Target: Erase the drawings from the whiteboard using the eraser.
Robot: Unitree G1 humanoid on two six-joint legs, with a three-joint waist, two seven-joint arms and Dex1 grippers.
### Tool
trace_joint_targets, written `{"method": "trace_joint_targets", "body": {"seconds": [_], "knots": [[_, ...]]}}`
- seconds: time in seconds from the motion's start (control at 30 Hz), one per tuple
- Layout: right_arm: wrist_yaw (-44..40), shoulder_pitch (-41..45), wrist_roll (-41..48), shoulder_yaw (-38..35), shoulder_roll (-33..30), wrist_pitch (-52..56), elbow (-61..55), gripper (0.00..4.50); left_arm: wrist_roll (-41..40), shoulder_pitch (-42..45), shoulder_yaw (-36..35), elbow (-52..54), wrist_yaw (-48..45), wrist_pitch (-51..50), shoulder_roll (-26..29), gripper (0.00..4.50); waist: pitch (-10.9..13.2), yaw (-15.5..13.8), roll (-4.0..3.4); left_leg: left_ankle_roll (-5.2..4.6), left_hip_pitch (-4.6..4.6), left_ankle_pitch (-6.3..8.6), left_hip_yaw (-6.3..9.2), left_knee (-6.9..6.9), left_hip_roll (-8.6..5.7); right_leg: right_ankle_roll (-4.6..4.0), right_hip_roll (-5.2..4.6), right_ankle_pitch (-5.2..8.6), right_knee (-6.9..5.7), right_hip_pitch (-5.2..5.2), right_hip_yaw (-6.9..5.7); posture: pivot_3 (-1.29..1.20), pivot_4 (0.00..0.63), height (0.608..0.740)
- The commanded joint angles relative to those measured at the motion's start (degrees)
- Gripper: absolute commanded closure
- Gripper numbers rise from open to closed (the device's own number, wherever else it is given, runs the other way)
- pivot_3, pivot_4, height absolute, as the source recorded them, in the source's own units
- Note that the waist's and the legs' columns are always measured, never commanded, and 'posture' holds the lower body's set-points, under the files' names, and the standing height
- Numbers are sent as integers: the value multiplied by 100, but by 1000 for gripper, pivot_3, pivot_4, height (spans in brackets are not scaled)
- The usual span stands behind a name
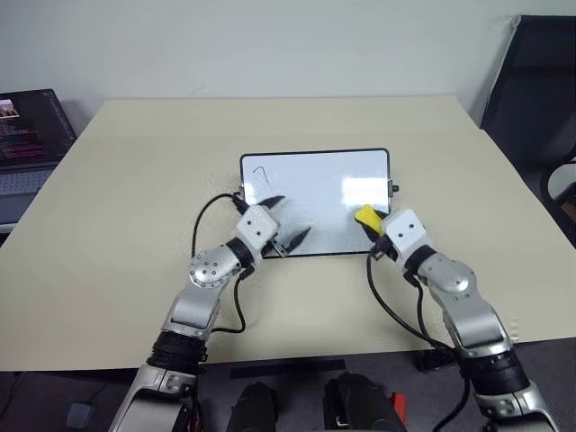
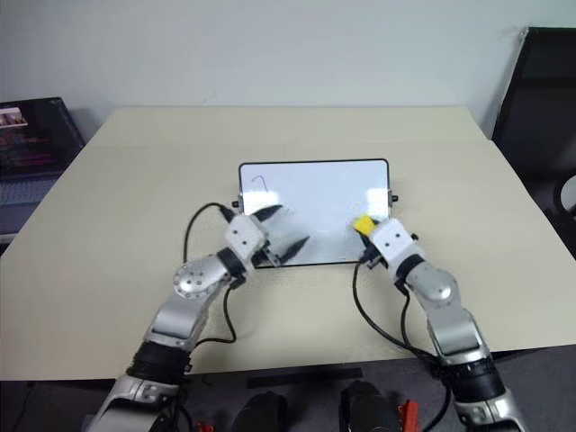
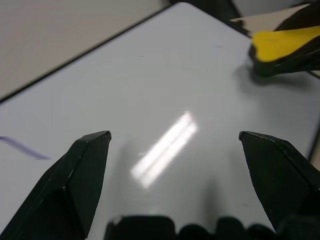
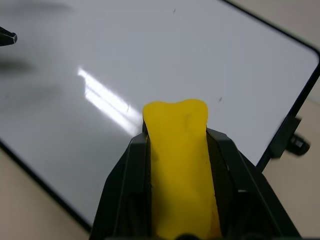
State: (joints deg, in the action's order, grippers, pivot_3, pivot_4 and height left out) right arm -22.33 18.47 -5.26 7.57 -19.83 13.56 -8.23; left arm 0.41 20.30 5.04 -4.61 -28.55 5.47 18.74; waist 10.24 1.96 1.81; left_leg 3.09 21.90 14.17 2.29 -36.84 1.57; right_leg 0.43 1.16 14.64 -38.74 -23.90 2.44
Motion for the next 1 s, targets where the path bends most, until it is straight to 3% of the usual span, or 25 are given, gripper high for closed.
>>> {"method": "trace_joint_targets", "body": {"seconds": [0.03, 0.37, 0.7, 1.0], "knots": [[88, 411, 98, -3, 243, -240, 148, 3339, 186, -226, -256, 473, 584, -112, -66, 0, 0, -3, 0, 0, 0, 0, 0, 2, 0, 0, 0, 0, 0, -1, 1, 0, 150, 740], [93, 1683, -11, 398, 1091, -886, 1366, 3339, 543, -739, -503, 849, 1464, -521, -117, 0, 1, -11, -1, 0, 5, 0, -2, 2, 0, -2, -2, -2, -8, -11, 2, 0, 150, 740], [233, 2989, -158, 755, 1981, -1576, 2990, 3339, 371, -682, -653, 670, 1371, -470, -13, 0, 2, -9, -3, 0, 7, 0, -3, 3, 5, -5, -13, -3, -11, -15, 2, 0, 150, 740], [483, 3667, -437, 861, 2346, -1872, 4177, 3339, 305, -500, -658, 512, 1242, -442, 83, 0, 3, -8, -4, 0, 9, 0, -3, 3, 4, -6, -17, -3, -11, -16, 1, 0, 150, 740]]}}
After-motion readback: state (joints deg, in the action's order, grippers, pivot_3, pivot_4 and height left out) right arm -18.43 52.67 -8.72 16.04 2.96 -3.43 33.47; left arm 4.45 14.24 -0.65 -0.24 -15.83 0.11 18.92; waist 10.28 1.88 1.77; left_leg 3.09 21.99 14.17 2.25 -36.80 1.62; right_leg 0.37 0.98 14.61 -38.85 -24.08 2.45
